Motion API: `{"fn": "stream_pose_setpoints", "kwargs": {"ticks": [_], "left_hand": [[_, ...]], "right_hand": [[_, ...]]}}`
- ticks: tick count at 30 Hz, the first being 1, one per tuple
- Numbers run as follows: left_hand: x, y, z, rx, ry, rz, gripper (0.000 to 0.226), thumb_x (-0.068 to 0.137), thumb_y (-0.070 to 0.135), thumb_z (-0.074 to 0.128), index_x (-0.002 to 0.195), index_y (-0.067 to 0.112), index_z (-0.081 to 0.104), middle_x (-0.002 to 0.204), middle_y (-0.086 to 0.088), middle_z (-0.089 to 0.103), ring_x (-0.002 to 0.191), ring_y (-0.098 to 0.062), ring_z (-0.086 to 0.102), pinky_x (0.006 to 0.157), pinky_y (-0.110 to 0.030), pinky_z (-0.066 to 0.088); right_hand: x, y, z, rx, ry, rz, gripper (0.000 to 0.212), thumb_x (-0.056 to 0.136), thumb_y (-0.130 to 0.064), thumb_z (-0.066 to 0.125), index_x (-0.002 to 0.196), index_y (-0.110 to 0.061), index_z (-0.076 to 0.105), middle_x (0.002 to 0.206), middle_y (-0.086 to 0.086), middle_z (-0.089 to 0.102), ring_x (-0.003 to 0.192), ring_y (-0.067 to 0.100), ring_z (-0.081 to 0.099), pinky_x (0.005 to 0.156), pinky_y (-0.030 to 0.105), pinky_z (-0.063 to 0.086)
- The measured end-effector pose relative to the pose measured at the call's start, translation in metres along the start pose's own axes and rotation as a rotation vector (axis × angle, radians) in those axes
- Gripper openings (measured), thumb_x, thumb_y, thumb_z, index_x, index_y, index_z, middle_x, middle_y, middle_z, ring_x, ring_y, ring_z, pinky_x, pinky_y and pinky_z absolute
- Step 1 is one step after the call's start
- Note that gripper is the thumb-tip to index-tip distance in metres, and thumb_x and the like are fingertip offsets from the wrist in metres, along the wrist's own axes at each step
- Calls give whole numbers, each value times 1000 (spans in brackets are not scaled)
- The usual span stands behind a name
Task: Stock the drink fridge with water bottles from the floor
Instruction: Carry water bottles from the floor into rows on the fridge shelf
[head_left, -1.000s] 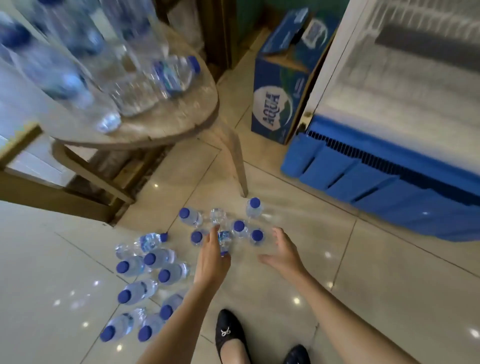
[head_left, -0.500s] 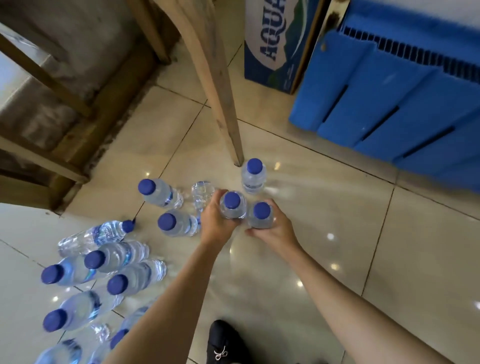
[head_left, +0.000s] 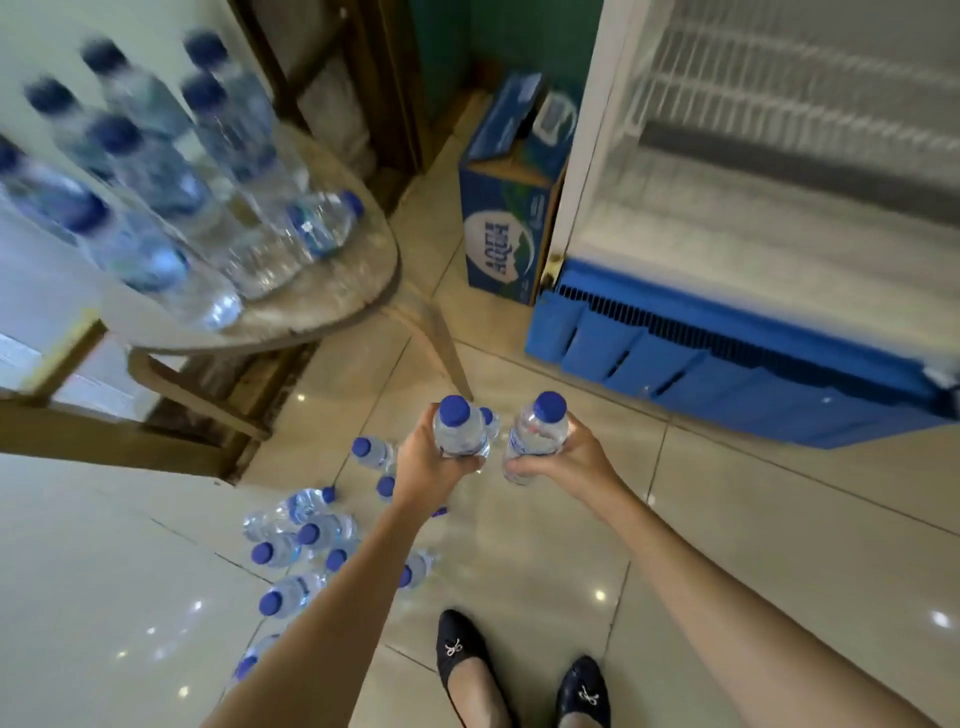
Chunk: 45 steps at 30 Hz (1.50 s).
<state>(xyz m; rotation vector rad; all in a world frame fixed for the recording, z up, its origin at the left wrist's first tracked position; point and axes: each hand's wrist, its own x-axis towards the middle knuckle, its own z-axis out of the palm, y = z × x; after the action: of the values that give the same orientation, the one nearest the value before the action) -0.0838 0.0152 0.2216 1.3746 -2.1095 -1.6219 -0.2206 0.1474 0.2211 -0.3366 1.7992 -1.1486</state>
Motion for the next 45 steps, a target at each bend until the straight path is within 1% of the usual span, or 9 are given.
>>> {"fn": "stream_pose_setpoints", "kwargs": {"ticks": [4,7,13,19,22,28,33,40,45], "left_hand": [[-33,117,-53,-64,-37,72,57,60,10,86,107,24,57,90,10,67,85,-11,64,75,-22,49],[-58,209,-90,-149,-77,165,56,57,15,85,104,31,58,92,9,70,88,-13,68,83,-33,55],[-108,375,-143,-273,-114,338,67,59,14,81,121,18,54,109,-5,69,102,-22,67,95,-46,51],[-145,521,-166,-370,-127,479,56,74,3,74,124,9,50,110,-7,67,98,-18,66,96,-41,50],[-151,585,-171,-323,-184,592,65,62,14,77,122,13,49,114,-10,66,104,-24,66,97,-43,50],[-150,703,-163,-257,-229,761,56,61,13,70,113,6,53,99,-13,66,88,-24,66,84,-45,57],[-133,782,-145,-267,-260,861,54,78,13,71,123,6,43,109,-11,64,92,-22,67,72,-28,58],[-89,885,-125,-338,-225,954,57,76,15,77,124,8,46,113,-12,63,100,-25,65,83,-38,57],[-48,922,-114,-296,-130,948,55,76,17,78,122,10,49,113,-11,65,101,-24,67,87,-38,56]], "right_hand": [[-56,-126,-36,-3,-12,-76,47,63,-2,86,99,-21,63,89,-6,70,78,3,66,69,12,50],[-102,-219,-63,7,-13,-177,47,61,-3,86,98,-22,64,94,-1,73,90,17,69,85,30,53],[-197,-385,-117,73,-31,-371,45,70,17,72,104,-10,61,93,7,70,87,18,68,81,30,54],[-270,-511,-161,134,56,-539,75,57,13,77,123,-11,51,107,8,66,105,27,63,95,43,50],[-296,-559,-185,151,128,-605,93,40,-3,85,125,-12,50,111,10,67,106,29,65,97,47,49],[-333,-632,-246,159,236,-768,48,69,22,63,99,-14,57,81,4,67,71,13,67,73,31,57],[-342,-683,-308,169,221,-834,44,71,16,66,109,-5,58,90,9,66,80,20,68,70,33,59],[-323,-765,-393,194,156,-891,56,74,9,68,125,-7,52,94,8,68,83,24,70,68,42,59],[-276,-810,-434,117,151,-854,35,75,13,65,99,-11,60,92,8,68,85,25,68,73,43,59]]}}
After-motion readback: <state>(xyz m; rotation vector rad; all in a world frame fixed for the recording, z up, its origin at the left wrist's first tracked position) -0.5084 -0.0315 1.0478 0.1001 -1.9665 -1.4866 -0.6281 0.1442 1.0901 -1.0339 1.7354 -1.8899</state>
